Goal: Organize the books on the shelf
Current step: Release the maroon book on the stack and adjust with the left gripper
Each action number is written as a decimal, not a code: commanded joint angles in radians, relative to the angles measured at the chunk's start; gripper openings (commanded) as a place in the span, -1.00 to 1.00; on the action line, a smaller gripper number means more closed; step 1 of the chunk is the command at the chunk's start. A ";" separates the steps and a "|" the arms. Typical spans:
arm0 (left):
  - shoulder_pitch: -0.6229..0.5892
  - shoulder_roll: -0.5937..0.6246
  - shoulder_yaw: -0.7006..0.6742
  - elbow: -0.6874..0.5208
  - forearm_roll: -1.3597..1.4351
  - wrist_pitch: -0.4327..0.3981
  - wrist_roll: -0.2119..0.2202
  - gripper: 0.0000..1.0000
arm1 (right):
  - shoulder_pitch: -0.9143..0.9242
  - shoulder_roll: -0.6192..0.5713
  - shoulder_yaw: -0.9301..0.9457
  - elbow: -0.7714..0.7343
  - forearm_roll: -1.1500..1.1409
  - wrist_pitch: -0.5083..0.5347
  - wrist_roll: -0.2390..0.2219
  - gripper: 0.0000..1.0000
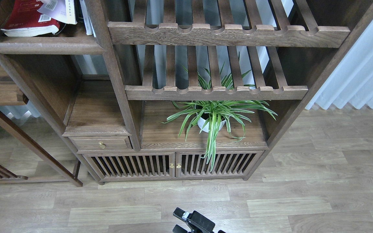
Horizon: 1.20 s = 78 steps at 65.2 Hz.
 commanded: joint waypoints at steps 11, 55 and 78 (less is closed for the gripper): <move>0.189 0.067 -0.088 -0.237 -0.079 0.000 0.014 0.62 | 0.001 0.000 0.001 0.000 0.000 0.000 0.000 0.99; 0.551 0.056 -0.217 -0.514 -0.183 0.000 0.060 0.63 | 0.133 0.002 0.003 -0.058 -0.001 0.000 0.167 0.99; 0.583 0.072 -0.285 -0.524 -0.185 0.000 0.086 0.63 | 0.135 0.003 0.007 -0.058 -0.001 0.000 0.168 0.99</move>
